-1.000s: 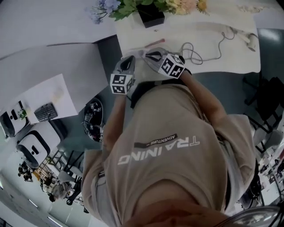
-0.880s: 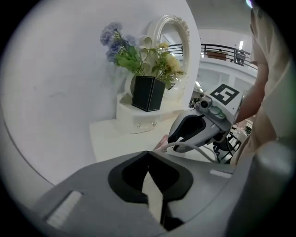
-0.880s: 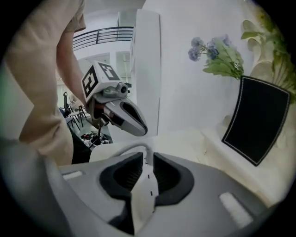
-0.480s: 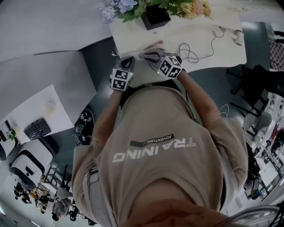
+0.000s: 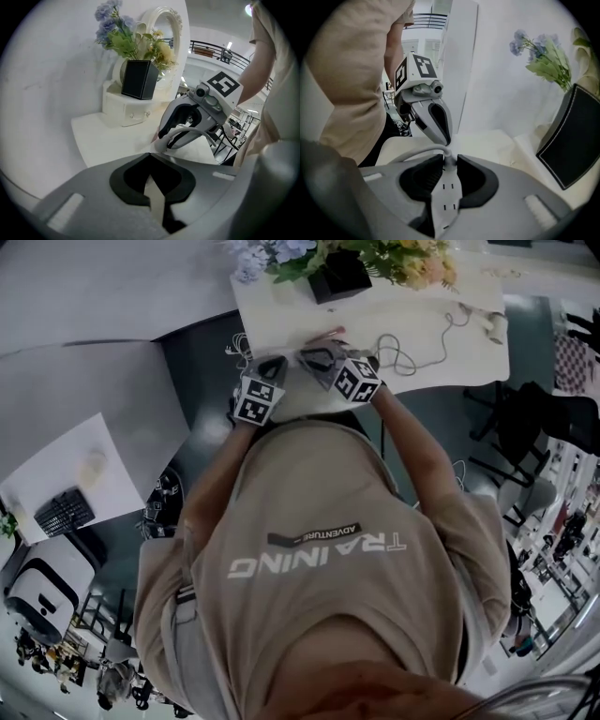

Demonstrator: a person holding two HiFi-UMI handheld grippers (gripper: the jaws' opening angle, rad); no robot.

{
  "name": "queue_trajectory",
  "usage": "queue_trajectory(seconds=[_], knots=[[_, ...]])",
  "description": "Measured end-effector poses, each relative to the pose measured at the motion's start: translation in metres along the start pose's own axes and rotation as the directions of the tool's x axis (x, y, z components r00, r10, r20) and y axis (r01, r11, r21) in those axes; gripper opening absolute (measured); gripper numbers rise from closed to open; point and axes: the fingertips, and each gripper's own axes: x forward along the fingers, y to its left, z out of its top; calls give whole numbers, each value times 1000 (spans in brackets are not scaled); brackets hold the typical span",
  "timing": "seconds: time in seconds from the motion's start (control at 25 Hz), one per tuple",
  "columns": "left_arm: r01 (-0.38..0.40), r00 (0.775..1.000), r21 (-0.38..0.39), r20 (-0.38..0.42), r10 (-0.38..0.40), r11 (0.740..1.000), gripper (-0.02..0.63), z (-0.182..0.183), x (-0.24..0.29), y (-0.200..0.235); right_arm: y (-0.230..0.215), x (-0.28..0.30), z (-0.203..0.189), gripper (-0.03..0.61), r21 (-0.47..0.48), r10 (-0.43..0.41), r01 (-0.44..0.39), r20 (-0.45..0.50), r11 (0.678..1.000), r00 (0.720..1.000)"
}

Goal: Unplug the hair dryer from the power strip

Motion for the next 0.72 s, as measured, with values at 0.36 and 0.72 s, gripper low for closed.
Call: queue_trajectory(seconds=[0.36,0.72], knots=[[-6,1000,44,-19,7,999,5,1,4,-5,-1,2,12,81,-9,22,-22,45,1000,999],[-28,999,-6,-32,28,1000,5,2,3,-5,-2,-16,23,75,39,32,-36,98,999,995]])
